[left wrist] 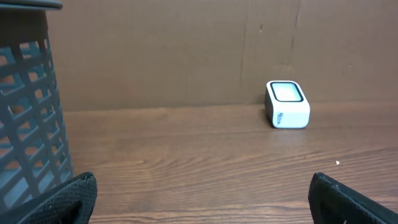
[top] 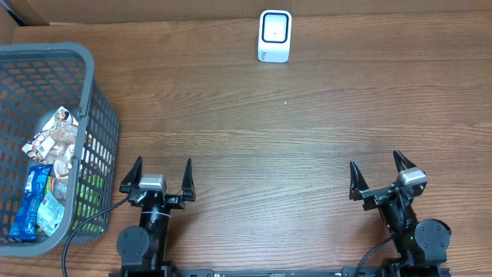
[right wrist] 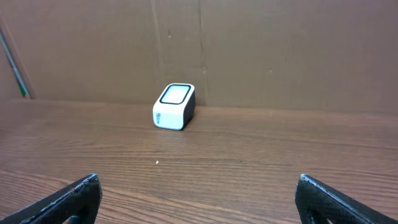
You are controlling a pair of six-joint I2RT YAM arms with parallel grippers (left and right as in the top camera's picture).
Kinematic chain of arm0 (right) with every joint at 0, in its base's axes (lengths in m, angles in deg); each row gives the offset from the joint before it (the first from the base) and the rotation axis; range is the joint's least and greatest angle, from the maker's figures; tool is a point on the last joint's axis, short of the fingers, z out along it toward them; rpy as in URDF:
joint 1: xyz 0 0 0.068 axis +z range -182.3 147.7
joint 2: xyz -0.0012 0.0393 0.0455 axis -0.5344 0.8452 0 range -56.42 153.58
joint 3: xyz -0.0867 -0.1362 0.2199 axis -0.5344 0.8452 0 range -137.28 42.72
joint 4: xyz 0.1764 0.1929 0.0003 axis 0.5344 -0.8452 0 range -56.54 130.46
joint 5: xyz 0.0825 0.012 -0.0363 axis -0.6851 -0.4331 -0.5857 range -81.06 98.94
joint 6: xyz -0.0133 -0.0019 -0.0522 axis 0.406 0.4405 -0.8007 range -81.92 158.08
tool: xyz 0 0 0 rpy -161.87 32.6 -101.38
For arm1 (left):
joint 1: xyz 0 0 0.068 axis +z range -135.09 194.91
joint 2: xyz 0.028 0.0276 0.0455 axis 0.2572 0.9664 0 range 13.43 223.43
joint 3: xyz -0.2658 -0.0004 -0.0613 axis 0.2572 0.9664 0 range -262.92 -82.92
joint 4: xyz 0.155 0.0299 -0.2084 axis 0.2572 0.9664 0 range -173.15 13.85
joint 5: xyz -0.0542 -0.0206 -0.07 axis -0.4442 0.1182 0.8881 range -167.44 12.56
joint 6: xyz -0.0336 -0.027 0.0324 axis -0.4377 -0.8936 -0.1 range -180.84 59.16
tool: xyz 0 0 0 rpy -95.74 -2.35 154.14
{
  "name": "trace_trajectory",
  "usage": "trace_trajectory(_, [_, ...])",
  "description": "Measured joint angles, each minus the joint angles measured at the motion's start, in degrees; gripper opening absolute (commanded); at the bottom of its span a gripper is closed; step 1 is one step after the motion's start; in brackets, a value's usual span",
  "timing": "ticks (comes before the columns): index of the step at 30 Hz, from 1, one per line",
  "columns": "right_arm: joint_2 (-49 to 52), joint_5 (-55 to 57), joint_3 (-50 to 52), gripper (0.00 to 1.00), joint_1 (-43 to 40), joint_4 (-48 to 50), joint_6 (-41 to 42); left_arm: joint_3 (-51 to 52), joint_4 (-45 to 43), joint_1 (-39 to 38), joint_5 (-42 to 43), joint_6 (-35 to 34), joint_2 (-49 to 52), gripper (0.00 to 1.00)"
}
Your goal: Scan the item barcode
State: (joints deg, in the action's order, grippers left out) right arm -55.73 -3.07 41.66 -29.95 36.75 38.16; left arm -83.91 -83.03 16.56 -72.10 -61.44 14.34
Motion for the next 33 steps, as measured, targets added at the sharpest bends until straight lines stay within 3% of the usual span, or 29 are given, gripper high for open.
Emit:
trace_trajectory(12, [0.0, -1.2, -2.4, 1.0, 0.0, -0.7, 1.5, -7.0, 6.2, 0.0, 0.9, -1.2, 0.0, 1.0])
trace_trajectory(25, [0.0, -2.1, -12.8, 1.0, 0.0, -10.1, 1.7, -11.9, 10.3, 0.0, 2.7, -1.2, 0.1, 1.0])
trace_trajectory(33, [0.4, -3.2, -18.7, 1.0, 0.0, -14.8, 3.2, -23.3, 17.6, 0.0, 4.2, -1.2, 12.0, 1.0])
